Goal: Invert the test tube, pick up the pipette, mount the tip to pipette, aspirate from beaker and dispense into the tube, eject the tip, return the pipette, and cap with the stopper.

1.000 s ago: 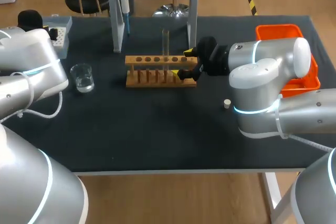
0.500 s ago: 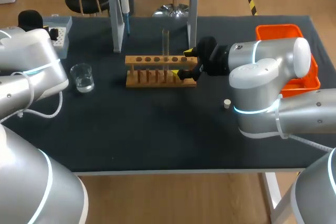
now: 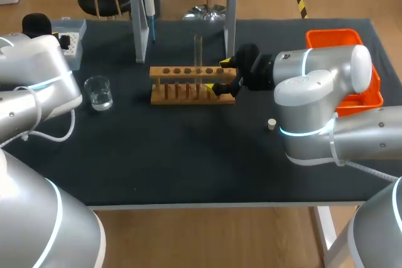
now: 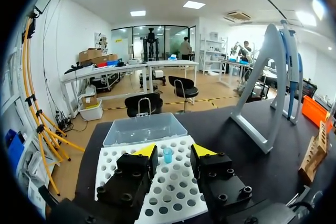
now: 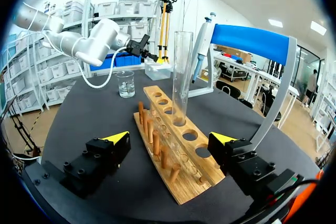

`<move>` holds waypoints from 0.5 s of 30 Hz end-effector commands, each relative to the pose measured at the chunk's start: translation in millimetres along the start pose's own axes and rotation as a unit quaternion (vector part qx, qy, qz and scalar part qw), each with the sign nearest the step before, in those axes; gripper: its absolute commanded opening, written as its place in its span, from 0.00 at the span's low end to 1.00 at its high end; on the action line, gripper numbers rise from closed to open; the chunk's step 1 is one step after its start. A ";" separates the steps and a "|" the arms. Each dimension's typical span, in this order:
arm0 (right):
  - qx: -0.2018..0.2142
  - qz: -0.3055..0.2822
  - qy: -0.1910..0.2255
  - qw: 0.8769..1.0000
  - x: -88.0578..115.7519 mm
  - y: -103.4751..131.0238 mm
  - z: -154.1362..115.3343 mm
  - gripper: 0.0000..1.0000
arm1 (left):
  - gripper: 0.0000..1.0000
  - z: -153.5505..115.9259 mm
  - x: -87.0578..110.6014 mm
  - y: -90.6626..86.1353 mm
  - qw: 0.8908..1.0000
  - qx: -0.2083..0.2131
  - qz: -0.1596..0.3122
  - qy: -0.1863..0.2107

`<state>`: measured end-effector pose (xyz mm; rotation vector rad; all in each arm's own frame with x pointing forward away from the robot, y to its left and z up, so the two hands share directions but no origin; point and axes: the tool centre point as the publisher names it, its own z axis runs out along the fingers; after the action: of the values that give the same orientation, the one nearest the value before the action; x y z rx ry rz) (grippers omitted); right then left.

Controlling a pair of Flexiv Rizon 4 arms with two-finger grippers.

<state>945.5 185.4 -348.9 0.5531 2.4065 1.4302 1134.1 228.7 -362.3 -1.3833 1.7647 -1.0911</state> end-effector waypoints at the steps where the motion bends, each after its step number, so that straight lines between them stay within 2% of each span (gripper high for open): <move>1: -0.001 0.000 -0.001 1.000 0.6 -0.5 0.0 1.00 | 0.40 5.8 -0.5 1.8 1.000 0.002 0.001 -0.001; 15: -0.001 0.000 -0.001 1.000 0.6 -0.5 0.0 1.00 | 0.37 8.5 -0.9 3.9 1.000 0.000 -0.001 0.001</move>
<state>945.5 185.4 -348.9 0.5531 2.4065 1.4302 1137.5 227.8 -367.3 -1.3878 1.7674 -1.0900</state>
